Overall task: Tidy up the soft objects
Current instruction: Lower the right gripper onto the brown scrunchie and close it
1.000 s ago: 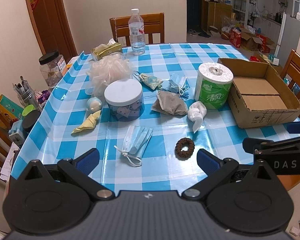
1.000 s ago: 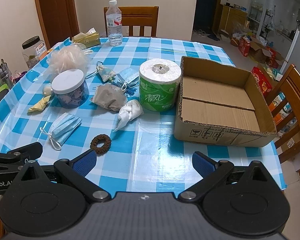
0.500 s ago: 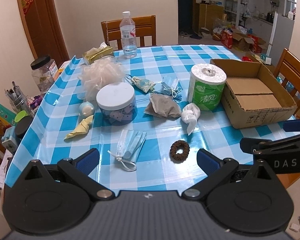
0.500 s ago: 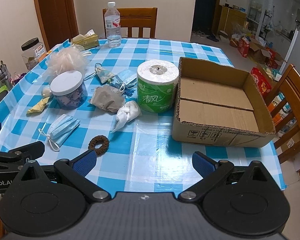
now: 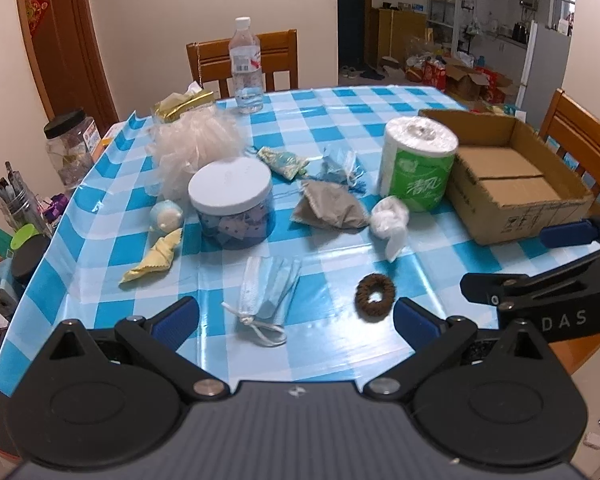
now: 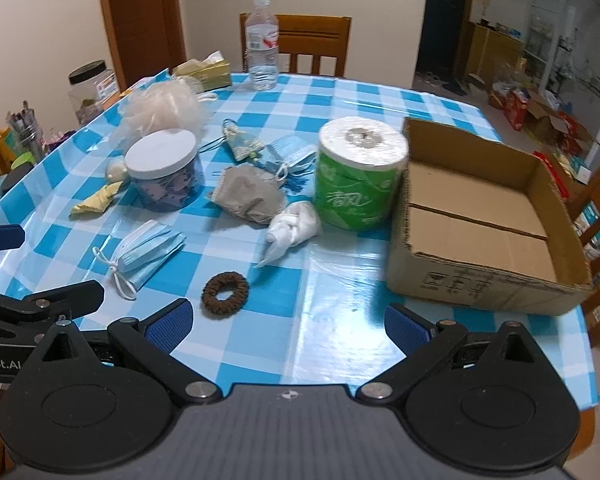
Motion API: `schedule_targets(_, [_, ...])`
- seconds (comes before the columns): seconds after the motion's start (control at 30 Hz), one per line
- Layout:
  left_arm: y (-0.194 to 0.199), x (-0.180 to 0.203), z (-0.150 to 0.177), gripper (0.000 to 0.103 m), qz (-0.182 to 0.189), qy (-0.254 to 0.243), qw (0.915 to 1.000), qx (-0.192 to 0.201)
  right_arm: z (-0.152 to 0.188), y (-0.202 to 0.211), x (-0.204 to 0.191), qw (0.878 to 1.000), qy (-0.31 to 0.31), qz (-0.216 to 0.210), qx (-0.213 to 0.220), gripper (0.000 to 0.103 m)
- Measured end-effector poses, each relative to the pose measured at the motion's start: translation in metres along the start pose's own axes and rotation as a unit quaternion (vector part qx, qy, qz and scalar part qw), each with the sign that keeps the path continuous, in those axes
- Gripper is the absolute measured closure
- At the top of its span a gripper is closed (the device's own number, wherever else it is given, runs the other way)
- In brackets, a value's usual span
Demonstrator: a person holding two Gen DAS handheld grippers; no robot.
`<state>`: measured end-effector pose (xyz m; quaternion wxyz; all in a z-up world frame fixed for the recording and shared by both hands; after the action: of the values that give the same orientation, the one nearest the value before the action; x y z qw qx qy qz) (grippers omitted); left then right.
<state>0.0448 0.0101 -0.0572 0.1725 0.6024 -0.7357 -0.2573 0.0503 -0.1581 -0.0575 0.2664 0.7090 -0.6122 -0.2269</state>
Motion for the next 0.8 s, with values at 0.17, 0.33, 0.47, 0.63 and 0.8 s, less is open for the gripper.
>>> schedule_targets(0.17, [-0.013,-0.011,0.009,0.001,0.002,-0.008,0.9999,-0.007,0.004,-0.018,-0.011,1.000,0.011,-0.014,-0.004,0.000])
schedule_targets(0.33, [-0.027,-0.023,0.016,0.001,0.010,0.005,0.9998,-0.014,0.012,-0.040,-0.018,0.999,0.017,-0.027,-0.013,0.000])
schedule_targets(0.47, [-0.036,-0.031,0.020,0.001,0.007,-0.005,0.9999,-0.014,0.021,-0.060,-0.023,0.999,0.027,-0.029,-0.021,0.000])
schedule_targets(0.63, [-0.053,-0.043,0.024,0.001,0.002,0.005,0.9995,-0.031,0.028,-0.084,-0.029,0.999,0.033,-0.033,-0.029,0.000])
schedule_targets(0.8, [-0.065,-0.049,0.028,0.001,0.003,0.005,0.9990,-0.044,0.028,-0.100,-0.038,0.998,0.042,-0.041,-0.026,0.005])
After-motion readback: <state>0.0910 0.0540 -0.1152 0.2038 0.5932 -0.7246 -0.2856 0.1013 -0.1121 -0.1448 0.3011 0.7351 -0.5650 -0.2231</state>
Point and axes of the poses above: each gripper's, at about its wrist camera, not at the fingertips, and y roughly against the way its jaws point, x to its right, z to its underside, the point moved 5 cm from there along -y, roughly the way its jaws point, and after that the axes turned 10 degrees about x, right-handed, at the moved point
